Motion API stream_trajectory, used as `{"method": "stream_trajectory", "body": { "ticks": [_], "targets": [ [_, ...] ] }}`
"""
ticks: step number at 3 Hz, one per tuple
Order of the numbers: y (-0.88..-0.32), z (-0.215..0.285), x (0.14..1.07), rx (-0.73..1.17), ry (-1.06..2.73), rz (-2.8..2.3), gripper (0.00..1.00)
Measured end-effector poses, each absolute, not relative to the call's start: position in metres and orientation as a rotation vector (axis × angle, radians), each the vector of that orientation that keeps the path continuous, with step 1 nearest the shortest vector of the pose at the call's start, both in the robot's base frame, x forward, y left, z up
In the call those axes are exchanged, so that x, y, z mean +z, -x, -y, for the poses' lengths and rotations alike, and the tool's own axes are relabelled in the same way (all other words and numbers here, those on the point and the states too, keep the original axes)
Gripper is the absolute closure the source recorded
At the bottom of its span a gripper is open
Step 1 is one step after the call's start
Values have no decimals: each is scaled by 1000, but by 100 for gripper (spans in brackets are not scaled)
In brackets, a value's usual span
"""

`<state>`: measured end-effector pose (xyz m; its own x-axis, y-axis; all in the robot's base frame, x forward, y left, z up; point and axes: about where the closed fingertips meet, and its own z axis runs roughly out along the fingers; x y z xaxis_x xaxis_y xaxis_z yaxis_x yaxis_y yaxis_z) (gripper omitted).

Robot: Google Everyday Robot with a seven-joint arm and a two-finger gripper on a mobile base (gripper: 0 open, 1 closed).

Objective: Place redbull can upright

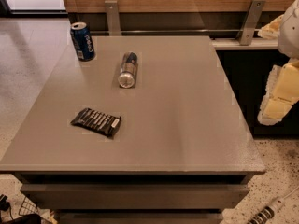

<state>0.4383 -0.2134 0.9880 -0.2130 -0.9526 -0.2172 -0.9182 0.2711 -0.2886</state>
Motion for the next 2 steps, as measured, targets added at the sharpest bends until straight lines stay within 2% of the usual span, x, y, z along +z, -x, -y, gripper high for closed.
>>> {"method": "stream_trajectory", "body": {
  "ticks": [2],
  "targets": [
    [-455,207,989,-75,1637,-2211,0]
  ]
}}
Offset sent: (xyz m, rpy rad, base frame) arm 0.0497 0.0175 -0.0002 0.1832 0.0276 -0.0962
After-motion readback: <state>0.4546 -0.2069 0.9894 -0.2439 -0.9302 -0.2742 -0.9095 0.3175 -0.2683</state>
